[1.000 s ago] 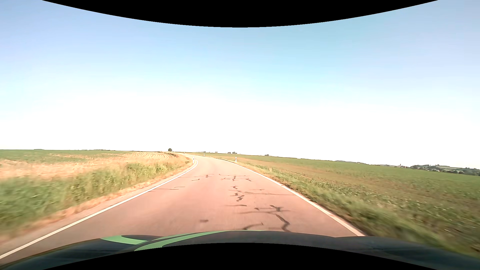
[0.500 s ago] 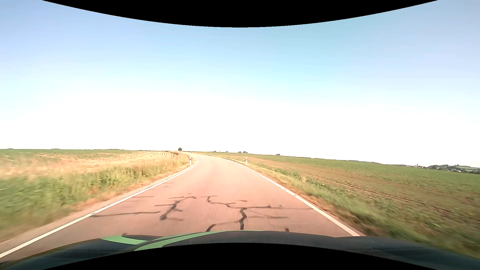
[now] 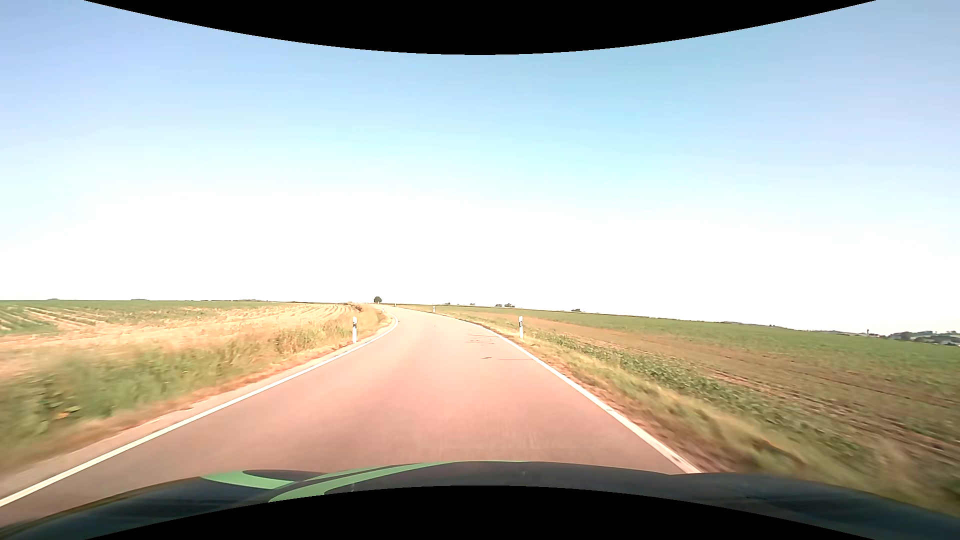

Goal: Follow the waypoints while adhering to traffic rules and regulations

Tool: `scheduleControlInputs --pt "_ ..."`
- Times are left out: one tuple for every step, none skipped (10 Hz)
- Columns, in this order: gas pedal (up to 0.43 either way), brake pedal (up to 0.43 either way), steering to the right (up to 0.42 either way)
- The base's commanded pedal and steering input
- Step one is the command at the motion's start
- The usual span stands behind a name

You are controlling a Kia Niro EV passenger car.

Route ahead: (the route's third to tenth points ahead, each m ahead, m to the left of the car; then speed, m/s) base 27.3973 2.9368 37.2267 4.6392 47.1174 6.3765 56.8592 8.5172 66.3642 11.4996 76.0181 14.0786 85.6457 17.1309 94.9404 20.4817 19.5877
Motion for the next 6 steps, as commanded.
scheduleControlInputs --pt "0.378 0.000 -0.023" --pt "0.378 0.000 -0.022" --pt "0.378 0.000 -0.022" --pt "0.378 0.000 -0.022" --pt "0.378 0.000 -0.022" --pt "0.378 0.000 -0.022"
